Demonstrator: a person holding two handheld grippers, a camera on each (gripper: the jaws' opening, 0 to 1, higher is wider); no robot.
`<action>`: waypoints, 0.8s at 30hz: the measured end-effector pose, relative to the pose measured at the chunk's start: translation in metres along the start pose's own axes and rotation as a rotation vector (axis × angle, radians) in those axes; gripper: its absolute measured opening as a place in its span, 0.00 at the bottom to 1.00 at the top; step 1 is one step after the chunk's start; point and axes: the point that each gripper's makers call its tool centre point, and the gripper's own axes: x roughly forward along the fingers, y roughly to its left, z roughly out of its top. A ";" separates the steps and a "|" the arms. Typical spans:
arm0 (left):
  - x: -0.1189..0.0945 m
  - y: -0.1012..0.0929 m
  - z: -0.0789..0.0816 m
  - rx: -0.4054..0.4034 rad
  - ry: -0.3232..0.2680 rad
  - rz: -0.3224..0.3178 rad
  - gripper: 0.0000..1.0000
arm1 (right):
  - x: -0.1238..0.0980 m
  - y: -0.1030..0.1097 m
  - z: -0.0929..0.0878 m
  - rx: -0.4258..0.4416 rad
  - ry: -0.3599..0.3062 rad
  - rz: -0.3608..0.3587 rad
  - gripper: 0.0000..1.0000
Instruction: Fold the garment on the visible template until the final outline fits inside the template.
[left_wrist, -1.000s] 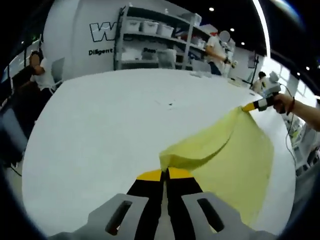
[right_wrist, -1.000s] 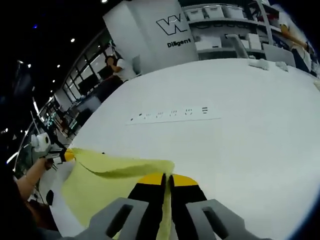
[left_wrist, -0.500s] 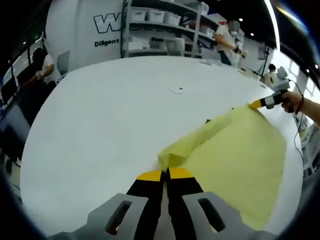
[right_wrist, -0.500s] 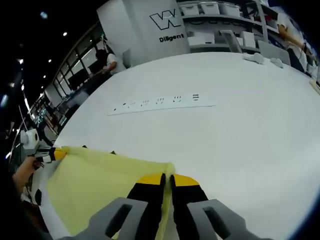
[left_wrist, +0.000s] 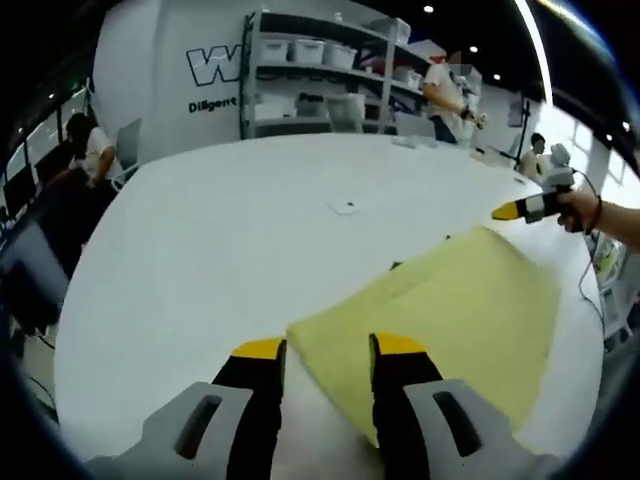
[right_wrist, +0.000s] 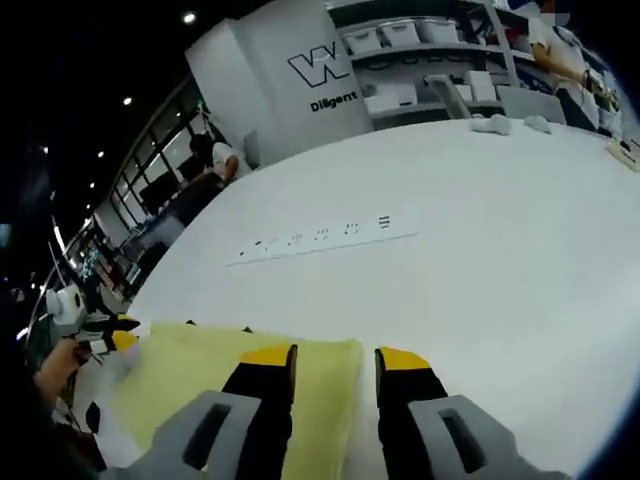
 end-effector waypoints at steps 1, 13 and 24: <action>-0.004 -0.005 0.002 -0.003 -0.019 -0.011 0.39 | -0.005 0.006 -0.003 -0.004 0.003 0.023 0.34; -0.046 -0.048 -0.020 0.050 -0.045 -0.083 0.64 | -0.051 0.054 -0.038 -0.085 0.036 0.192 0.55; -0.078 -0.062 -0.052 0.073 -0.071 -0.113 0.68 | -0.079 0.055 -0.076 -0.134 0.068 0.228 0.61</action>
